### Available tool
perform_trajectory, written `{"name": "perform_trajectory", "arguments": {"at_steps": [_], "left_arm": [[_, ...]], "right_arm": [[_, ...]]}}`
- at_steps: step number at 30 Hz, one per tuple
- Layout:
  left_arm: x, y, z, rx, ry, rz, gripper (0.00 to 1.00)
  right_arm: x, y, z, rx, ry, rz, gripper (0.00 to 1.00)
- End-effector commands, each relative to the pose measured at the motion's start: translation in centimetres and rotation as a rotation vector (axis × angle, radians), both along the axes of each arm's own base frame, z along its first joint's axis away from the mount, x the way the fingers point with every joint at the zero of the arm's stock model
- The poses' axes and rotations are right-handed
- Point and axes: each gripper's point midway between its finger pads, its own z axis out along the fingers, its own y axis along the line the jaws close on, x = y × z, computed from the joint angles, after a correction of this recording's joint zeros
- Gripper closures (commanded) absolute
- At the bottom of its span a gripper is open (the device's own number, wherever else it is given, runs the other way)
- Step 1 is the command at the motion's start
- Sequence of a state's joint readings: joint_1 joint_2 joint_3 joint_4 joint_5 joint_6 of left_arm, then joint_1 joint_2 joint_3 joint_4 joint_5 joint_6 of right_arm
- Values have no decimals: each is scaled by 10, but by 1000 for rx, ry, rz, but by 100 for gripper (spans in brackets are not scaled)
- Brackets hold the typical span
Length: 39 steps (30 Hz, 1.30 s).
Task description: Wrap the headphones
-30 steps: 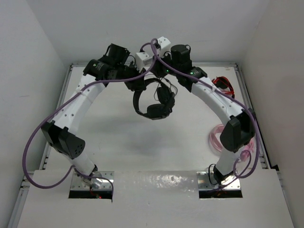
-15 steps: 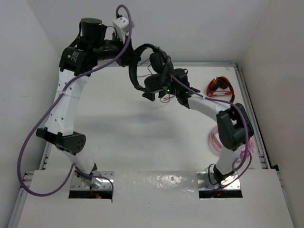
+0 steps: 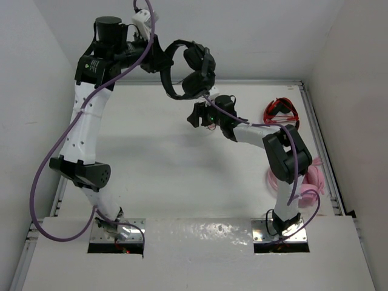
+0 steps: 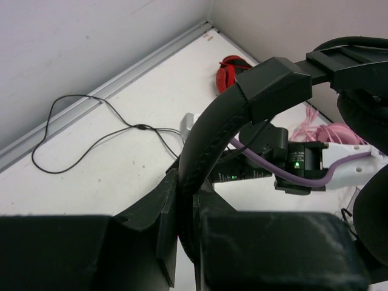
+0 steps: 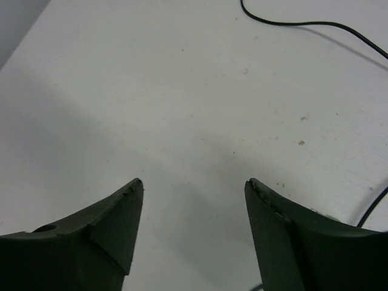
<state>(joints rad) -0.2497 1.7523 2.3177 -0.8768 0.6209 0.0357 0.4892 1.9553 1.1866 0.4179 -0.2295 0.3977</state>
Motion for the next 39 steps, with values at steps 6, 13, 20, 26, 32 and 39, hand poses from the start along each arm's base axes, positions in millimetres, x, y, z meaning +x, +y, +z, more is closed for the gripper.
{"name": "perform_trajectory", "arguments": {"at_steps": [6, 13, 20, 26, 32, 39], "left_arm": [[28, 17, 19, -159, 9, 71, 100], [89, 84, -27, -287, 179, 317, 100], [142, 184, -82, 15, 80, 813, 100], [158, 208, -127, 138, 105, 905, 100], [144, 169, -189, 475, 102, 808, 100], [86, 134, -214, 799, -108, 582, 100]], "right_arm": [[7, -3, -11, -56, 54, -53, 93], [-84, 54, -40, -280, 146, 215, 100], [-181, 75, -18, -371, 76, 461, 100], [-219, 95, 16, -380, 28, 632, 100], [-203, 108, 90, -414, -35, 632, 100], [-102, 6, 160, -748, -161, 71, 100]]}}
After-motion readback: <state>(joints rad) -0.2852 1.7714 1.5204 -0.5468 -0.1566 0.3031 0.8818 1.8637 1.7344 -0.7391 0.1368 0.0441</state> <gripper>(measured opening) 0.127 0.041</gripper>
